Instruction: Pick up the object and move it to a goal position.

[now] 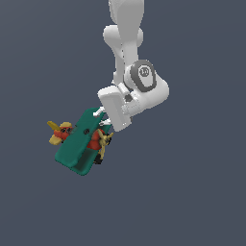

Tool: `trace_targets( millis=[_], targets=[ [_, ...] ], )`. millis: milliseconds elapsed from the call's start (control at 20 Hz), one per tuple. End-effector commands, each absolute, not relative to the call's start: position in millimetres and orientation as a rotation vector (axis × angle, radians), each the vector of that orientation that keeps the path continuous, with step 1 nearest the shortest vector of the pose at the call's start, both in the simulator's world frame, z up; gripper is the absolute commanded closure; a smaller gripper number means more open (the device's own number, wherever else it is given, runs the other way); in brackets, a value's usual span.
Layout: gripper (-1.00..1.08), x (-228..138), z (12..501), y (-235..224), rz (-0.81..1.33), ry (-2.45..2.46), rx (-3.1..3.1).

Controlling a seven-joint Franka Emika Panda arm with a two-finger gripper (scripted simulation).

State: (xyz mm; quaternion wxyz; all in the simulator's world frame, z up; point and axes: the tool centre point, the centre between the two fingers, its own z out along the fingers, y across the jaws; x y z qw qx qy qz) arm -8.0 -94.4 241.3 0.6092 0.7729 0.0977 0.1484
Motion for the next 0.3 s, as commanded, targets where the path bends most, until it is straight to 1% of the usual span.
trace_targets(
  millis=[0, 250],
  targets=[
    [1.08, -3.3, 246.8, -98.1, 0.348, 0.223, 1.783],
    [1.08, -2.1, 246.3, -98.0, 0.348, 0.223, 1.785]
  ],
)
